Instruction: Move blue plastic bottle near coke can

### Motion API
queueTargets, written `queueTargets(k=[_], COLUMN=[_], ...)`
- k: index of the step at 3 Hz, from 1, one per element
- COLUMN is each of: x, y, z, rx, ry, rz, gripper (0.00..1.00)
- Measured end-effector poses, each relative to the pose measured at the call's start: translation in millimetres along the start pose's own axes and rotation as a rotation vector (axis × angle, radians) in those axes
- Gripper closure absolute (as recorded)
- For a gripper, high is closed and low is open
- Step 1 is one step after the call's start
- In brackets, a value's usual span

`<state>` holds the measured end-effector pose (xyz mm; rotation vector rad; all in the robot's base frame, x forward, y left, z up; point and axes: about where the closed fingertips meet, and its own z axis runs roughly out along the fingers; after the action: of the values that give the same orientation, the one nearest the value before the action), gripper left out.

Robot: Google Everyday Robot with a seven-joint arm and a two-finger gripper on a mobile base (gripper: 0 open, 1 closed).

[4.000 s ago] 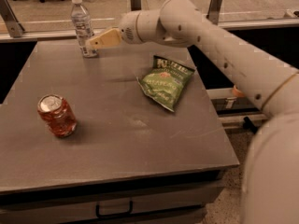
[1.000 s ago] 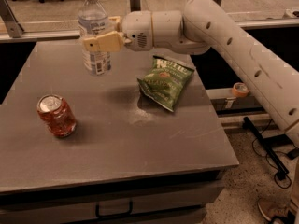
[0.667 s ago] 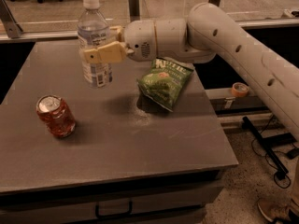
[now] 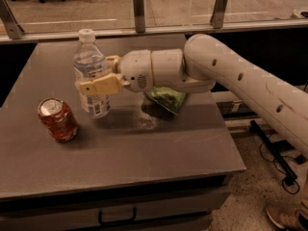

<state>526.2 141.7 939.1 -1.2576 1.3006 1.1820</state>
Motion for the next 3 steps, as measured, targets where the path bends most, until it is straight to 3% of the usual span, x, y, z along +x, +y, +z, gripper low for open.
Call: queueTargets(k=[3], x=[27], y=[-1], z=[13], rx=[0.086], ry=[0.036], rz=[-0.037], gripper=[0.12])
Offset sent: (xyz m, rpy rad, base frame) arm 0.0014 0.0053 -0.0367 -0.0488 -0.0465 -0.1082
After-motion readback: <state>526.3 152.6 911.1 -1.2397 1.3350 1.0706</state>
